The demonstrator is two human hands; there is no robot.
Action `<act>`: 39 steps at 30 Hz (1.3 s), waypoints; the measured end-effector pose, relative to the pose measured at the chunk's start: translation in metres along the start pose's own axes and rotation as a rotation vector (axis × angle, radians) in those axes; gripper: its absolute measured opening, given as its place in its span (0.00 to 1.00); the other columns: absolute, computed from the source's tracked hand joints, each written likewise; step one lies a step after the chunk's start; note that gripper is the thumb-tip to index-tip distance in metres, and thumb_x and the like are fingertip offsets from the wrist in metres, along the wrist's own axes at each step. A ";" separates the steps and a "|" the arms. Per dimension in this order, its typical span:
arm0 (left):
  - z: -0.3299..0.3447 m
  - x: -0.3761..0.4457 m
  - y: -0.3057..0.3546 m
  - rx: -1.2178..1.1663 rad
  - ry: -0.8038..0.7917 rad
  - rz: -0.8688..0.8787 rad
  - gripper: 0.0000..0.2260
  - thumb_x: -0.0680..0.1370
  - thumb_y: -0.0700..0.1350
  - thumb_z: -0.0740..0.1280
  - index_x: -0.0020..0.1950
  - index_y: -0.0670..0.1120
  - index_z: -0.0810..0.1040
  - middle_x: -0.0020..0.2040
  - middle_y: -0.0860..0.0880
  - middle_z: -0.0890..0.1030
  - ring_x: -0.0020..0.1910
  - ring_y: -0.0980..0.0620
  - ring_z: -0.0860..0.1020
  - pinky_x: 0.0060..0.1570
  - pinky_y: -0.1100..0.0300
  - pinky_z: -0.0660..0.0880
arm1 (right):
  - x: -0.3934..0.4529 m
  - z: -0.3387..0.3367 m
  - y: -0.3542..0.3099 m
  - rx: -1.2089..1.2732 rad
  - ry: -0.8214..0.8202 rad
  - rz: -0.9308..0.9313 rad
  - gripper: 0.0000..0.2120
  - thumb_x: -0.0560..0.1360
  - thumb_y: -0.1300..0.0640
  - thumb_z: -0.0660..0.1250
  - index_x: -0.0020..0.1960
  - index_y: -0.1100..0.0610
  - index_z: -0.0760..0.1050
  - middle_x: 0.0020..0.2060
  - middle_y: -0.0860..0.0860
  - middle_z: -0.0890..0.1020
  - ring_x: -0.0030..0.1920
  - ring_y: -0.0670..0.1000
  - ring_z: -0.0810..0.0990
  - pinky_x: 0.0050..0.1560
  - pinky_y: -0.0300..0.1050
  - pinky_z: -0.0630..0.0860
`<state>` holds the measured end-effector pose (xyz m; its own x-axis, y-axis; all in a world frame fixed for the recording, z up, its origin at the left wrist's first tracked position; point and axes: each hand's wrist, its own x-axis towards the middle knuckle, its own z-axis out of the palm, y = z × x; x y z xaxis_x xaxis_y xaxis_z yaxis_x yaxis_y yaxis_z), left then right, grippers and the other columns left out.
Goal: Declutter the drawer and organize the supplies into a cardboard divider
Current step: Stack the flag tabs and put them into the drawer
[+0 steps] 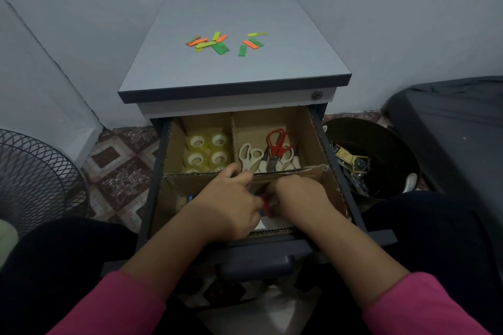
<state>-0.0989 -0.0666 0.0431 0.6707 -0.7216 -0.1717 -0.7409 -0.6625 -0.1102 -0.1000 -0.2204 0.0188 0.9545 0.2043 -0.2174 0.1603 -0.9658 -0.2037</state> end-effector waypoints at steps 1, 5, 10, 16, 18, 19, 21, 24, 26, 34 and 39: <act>0.000 0.000 0.000 0.003 0.000 0.001 0.24 0.75 0.52 0.43 0.52 0.50 0.78 0.49 0.47 0.78 0.59 0.51 0.66 0.65 0.53 0.49 | 0.000 0.000 0.000 0.002 -0.003 0.004 0.09 0.73 0.51 0.67 0.54 0.46 0.79 0.47 0.50 0.80 0.50 0.54 0.80 0.42 0.43 0.70; -0.002 -0.002 -0.001 -0.016 -0.010 -0.017 0.19 0.80 0.52 0.48 0.54 0.51 0.77 0.53 0.47 0.76 0.59 0.51 0.64 0.66 0.55 0.49 | -0.001 -0.005 0.001 0.041 -0.013 0.020 0.11 0.74 0.51 0.67 0.55 0.44 0.79 0.49 0.49 0.80 0.51 0.53 0.79 0.44 0.44 0.72; -0.001 -0.005 -0.007 -0.191 0.069 -0.029 0.16 0.80 0.51 0.51 0.54 0.50 0.78 0.53 0.49 0.72 0.57 0.51 0.63 0.60 0.61 0.50 | -0.007 -0.019 0.009 0.034 -0.083 0.275 0.07 0.75 0.56 0.67 0.53 0.52 0.79 0.40 0.50 0.75 0.46 0.53 0.78 0.43 0.45 0.74; 0.009 -0.004 -0.020 -0.678 0.348 -0.195 0.15 0.72 0.54 0.50 0.40 0.54 0.76 0.46 0.53 0.74 0.53 0.52 0.70 0.51 0.56 0.67 | -0.020 -0.020 0.013 -0.040 -0.034 0.393 0.08 0.77 0.63 0.61 0.54 0.60 0.76 0.51 0.55 0.80 0.54 0.56 0.79 0.45 0.45 0.73; 0.011 -0.005 -0.022 -0.801 0.422 -0.242 0.11 0.71 0.52 0.51 0.36 0.60 0.73 0.44 0.54 0.75 0.51 0.53 0.73 0.51 0.52 0.72 | -0.016 -0.019 0.011 -0.013 -0.051 0.404 0.09 0.78 0.64 0.60 0.55 0.60 0.76 0.53 0.56 0.80 0.55 0.56 0.79 0.47 0.46 0.74; 0.011 -0.005 -0.023 -0.844 0.449 -0.256 0.11 0.71 0.51 0.52 0.35 0.61 0.72 0.44 0.54 0.76 0.50 0.53 0.74 0.51 0.50 0.73 | -0.015 -0.019 0.010 -0.004 -0.059 0.407 0.09 0.77 0.64 0.60 0.55 0.60 0.76 0.53 0.56 0.79 0.55 0.57 0.79 0.47 0.46 0.74; 0.011 -0.005 -0.024 -0.890 0.466 -0.282 0.12 0.71 0.51 0.52 0.35 0.61 0.73 0.44 0.53 0.77 0.50 0.52 0.75 0.51 0.48 0.74 | -0.015 -0.018 0.011 0.003 -0.052 0.405 0.09 0.77 0.65 0.60 0.54 0.60 0.76 0.52 0.56 0.79 0.54 0.57 0.79 0.45 0.46 0.73; 0.011 -0.004 -0.024 -0.892 0.463 -0.297 0.13 0.71 0.52 0.52 0.35 0.59 0.75 0.44 0.54 0.77 0.50 0.53 0.75 0.51 0.47 0.74 | -0.017 -0.018 0.012 0.023 -0.040 0.405 0.08 0.78 0.64 0.59 0.52 0.60 0.76 0.50 0.55 0.79 0.53 0.57 0.79 0.43 0.45 0.70; 0.011 -0.003 -0.024 -0.884 0.458 -0.304 0.13 0.71 0.51 0.52 0.36 0.59 0.75 0.44 0.54 0.77 0.50 0.54 0.74 0.51 0.48 0.74 | -0.017 -0.017 0.013 0.037 -0.033 0.400 0.07 0.78 0.63 0.59 0.51 0.60 0.76 0.49 0.55 0.79 0.52 0.56 0.79 0.43 0.45 0.70; 0.011 -0.004 -0.024 -0.903 0.445 -0.320 0.13 0.71 0.50 0.53 0.36 0.56 0.77 0.44 0.53 0.77 0.51 0.52 0.73 0.52 0.50 0.72 | -0.017 -0.021 0.015 0.032 -0.057 0.354 0.04 0.77 0.61 0.62 0.46 0.59 0.75 0.35 0.50 0.70 0.46 0.55 0.79 0.40 0.44 0.70; 0.013 -0.003 -0.026 -0.871 0.442 -0.314 0.13 0.73 0.45 0.55 0.39 0.51 0.79 0.43 0.53 0.76 0.51 0.52 0.72 0.52 0.52 0.71 | -0.017 -0.025 0.017 0.028 -0.056 0.384 0.05 0.76 0.62 0.63 0.41 0.58 0.75 0.31 0.49 0.69 0.37 0.52 0.73 0.39 0.44 0.72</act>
<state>-0.0823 -0.0451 0.0335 0.9132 -0.3833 0.1382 -0.3661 -0.6232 0.6911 -0.1075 -0.2439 0.0430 0.9283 -0.1626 -0.3343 -0.2141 -0.9690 -0.1232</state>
